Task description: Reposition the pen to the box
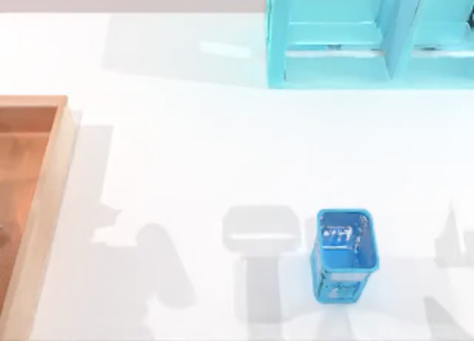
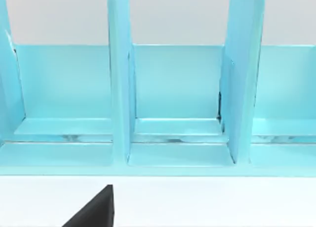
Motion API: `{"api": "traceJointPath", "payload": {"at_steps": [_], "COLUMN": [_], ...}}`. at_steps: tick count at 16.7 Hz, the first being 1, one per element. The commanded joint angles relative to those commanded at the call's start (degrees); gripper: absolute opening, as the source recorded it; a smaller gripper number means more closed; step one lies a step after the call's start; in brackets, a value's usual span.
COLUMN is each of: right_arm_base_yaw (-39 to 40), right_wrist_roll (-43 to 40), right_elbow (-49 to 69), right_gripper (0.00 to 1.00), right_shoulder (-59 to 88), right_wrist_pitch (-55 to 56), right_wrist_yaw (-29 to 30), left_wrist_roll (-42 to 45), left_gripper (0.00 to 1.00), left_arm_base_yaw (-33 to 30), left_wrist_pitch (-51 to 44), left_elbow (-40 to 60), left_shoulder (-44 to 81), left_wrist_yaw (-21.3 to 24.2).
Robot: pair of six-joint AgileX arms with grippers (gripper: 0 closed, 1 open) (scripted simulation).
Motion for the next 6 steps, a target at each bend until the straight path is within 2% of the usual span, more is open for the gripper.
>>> {"api": "traceJointPath", "payload": {"at_steps": [6], "right_arm_base_yaw": [0.00], "right_wrist_roll": [0.00], "right_elbow": [0.00], "right_gripper": [1.00], "right_shoulder": [0.00], "right_wrist_pitch": [0.00], "right_wrist_yaw": [0.00], "left_wrist_roll": [0.00], "left_gripper": [1.00], "left_arm_base_yaw": [0.00], "left_wrist_pitch": [0.00], "left_elbow": [0.00], "left_shoulder": [0.00], "left_wrist_yaw": [0.00]}}
